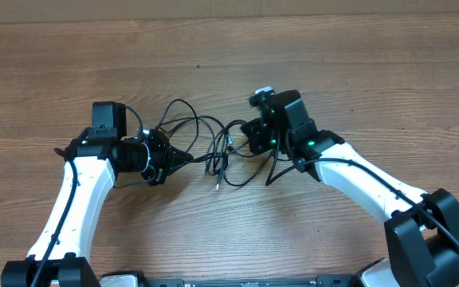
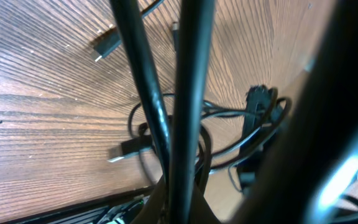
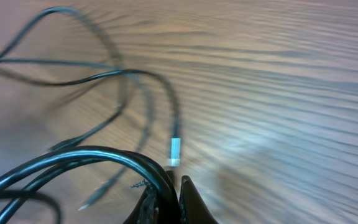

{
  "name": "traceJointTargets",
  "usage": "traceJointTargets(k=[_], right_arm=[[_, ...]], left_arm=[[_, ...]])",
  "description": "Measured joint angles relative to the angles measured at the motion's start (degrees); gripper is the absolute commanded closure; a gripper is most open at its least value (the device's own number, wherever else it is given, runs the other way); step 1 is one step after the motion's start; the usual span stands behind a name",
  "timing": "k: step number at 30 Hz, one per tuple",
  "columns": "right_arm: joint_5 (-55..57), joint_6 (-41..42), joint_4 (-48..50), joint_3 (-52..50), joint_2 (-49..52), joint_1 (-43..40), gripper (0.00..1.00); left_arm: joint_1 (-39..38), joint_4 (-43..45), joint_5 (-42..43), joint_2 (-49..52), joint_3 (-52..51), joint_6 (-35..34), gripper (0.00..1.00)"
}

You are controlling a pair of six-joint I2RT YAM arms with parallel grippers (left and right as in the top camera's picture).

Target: Untangle cables

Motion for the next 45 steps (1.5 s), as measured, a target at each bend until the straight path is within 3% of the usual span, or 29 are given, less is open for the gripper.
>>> traceJointTargets(k=[6, 9, 11, 12, 21, 34, 45], right_arm=[[1.9, 1.2, -1.6, 0.0, 0.0, -3.7, 0.91], [2.4, 1.7, -2.0, 0.0, 0.0, -4.6, 0.75], [3.1, 2.0, -2.5, 0.0, 0.0, -4.8, 0.46], [3.5, 2.3, -2.6, 0.0, 0.0, -5.0, 0.00], [-1.0, 2.4, -2.9, 0.0, 0.0, -5.9, 0.00], [-31.6, -0.9, -4.0, 0.0, 0.0, -5.5, 0.00], [-41.4, -5.1, -6.6, 0.0, 0.0, -1.0, 0.00]], left_arm=[[-0.2, 0.0, 1.7, 0.0, 0.0, 1.2, 0.96], [-0.4, 0.0, 2.1, 0.0, 0.0, 1.6, 0.96], [-0.4, -0.1, 2.2, 0.0, 0.0, 1.9, 0.96], [-0.4, -0.2, 2.2, 0.0, 0.0, 2.0, 0.96], [-0.4, -0.3, 2.2, 0.0, 0.0, 2.3, 0.95], [-0.4, 4.7, 2.2, 0.0, 0.0, 0.5, 0.95], [-0.4, 8.0, 2.2, 0.0, 0.0, -1.9, 0.94]])
